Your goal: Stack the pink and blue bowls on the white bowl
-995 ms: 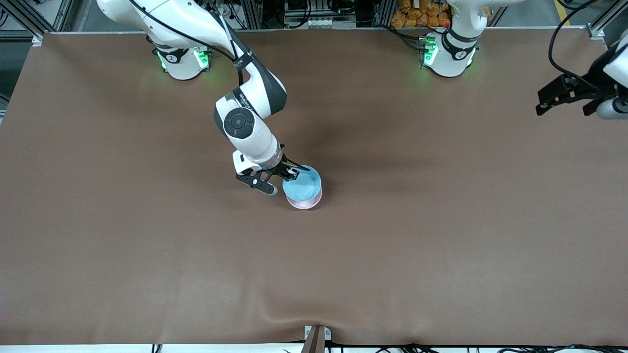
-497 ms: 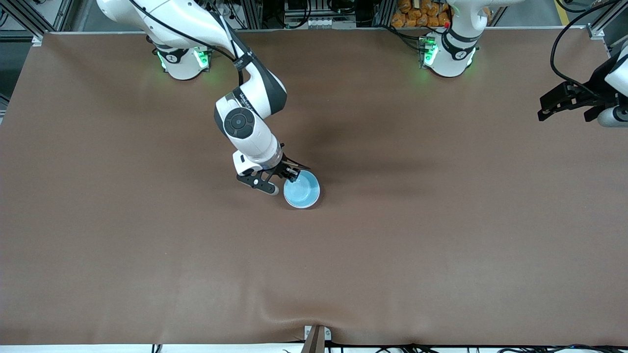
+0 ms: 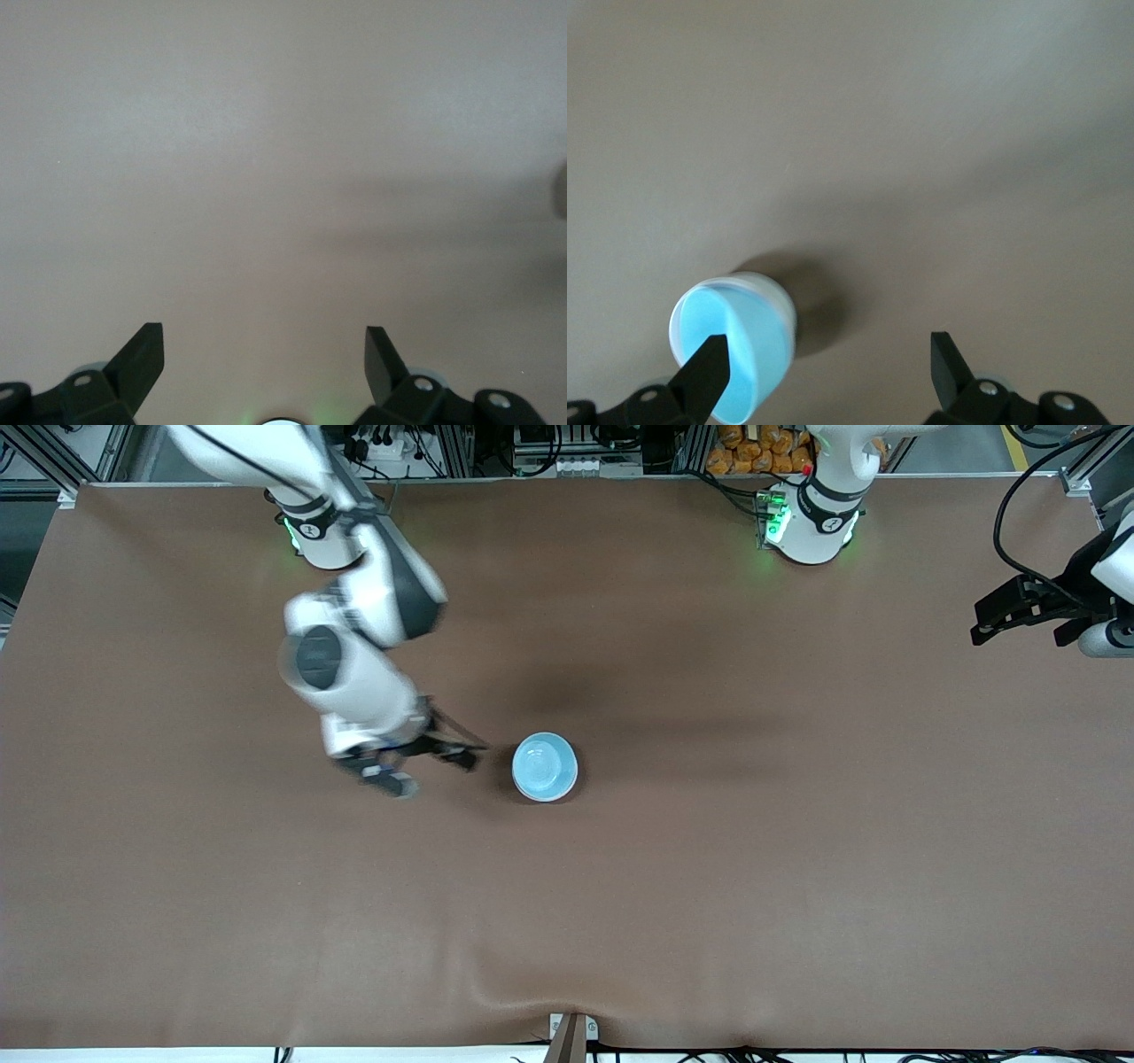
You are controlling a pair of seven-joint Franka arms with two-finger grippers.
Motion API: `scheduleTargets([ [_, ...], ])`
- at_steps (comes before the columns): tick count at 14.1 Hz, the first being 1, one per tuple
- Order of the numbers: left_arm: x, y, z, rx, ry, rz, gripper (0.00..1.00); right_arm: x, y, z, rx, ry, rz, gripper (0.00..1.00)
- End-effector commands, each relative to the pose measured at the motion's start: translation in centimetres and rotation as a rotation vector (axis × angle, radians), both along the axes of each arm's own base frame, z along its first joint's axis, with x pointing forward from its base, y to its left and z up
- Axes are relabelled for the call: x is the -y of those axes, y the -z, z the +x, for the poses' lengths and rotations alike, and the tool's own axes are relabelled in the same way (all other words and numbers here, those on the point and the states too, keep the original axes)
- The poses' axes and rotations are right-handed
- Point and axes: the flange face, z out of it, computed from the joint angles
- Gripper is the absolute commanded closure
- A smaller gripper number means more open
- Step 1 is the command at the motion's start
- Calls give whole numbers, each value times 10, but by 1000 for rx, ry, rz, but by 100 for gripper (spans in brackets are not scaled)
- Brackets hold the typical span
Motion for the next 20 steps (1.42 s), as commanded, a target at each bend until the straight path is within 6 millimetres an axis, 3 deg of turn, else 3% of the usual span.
scheduleTargets([
  [1, 2, 1, 0, -4, -21, 6, 0, 89, -38, 10, 12, -65, 12, 0],
  [3, 2, 1, 0, -4, -17, 9, 0, 150, -66, 9, 14, -142, 7, 0],
  [5, 2, 2, 1, -7, -11, 18, 0, 190, -110, -2, 58, -194, -11, 0],
  [8, 0, 3, 2, -10, 3, 18, 0, 211, -165, -12, 83, -276, -66, 0],
  [10, 0, 1, 2, -4, 10, 19, 0, 218, -220, -11, 83, -323, -98, 0],
  [13, 1, 1, 5, -4, 12, 17, 0, 234, -235, -20, 39, -405, -141, 0],
  [16, 2, 0, 3, -8, 13, 16, 0, 279, -259, -34, -10, -436, -127, 0],
  [18, 3, 0, 3, -10, 15, 15, 0, 306, -264, -38, -8, -466, -123, 0],
  [20, 6, 2, 4, -12, 22, 3, 0, 313, -264, -38, -6, -477, -116, 0],
])
